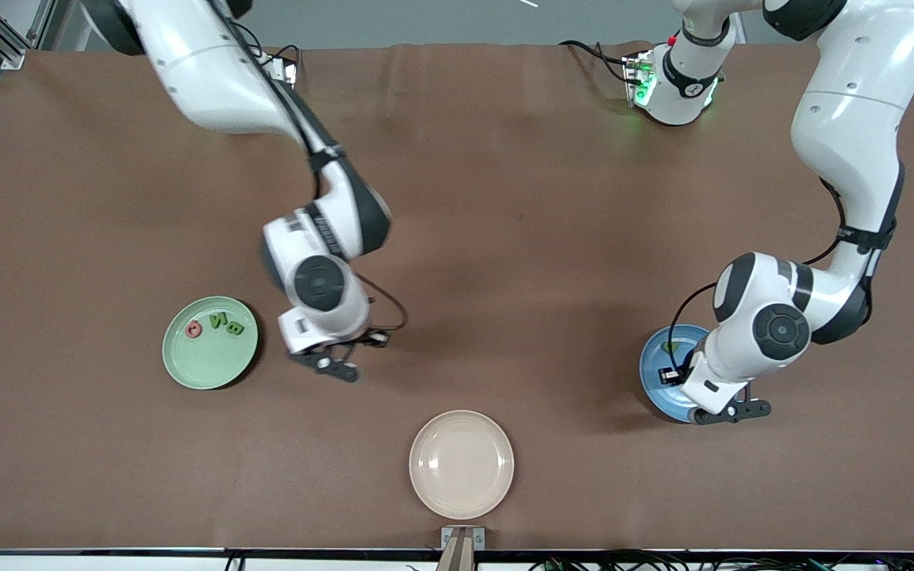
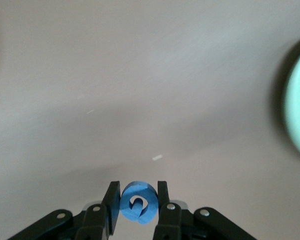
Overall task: Sort upper and lower case letters into plates
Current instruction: 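Release the green u on the blue plate while the right carries its letter, then release the blue letter on the green plate while the left gripper withdraws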
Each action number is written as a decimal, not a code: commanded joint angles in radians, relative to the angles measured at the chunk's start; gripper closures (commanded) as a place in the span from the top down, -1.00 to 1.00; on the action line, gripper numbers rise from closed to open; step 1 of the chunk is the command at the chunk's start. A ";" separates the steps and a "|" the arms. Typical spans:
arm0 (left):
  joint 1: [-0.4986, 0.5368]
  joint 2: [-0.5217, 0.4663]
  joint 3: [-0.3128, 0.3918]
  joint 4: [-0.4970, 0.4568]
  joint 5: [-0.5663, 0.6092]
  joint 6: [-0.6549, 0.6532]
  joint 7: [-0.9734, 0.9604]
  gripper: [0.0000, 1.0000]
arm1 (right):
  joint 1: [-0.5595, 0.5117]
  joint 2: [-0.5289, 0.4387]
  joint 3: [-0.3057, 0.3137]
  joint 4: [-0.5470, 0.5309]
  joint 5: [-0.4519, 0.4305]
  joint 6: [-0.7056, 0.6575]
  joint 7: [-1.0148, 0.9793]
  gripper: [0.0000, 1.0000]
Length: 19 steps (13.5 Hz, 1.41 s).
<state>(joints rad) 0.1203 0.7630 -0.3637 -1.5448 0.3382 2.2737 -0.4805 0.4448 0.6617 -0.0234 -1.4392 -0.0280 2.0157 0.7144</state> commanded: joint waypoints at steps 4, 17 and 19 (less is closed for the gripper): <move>-0.002 -0.036 -0.004 0.002 0.024 -0.011 -0.004 1.00 | -0.299 -0.142 0.019 -0.328 0.010 0.219 -0.556 -1.00; 0.009 -0.503 -0.018 0.083 -0.069 -0.520 0.033 1.00 | -0.426 -0.062 0.020 -0.368 0.010 0.339 -0.770 1.00; 0.006 -0.557 -0.018 0.084 -0.087 -0.575 0.072 1.00 | -0.420 -0.079 0.020 -0.359 0.011 0.321 -0.768 1.00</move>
<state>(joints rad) 0.1219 0.2660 -0.3804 -1.4475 0.2774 1.7495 -0.4553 0.0312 0.6192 -0.0134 -1.7865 -0.0249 2.3529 -0.0387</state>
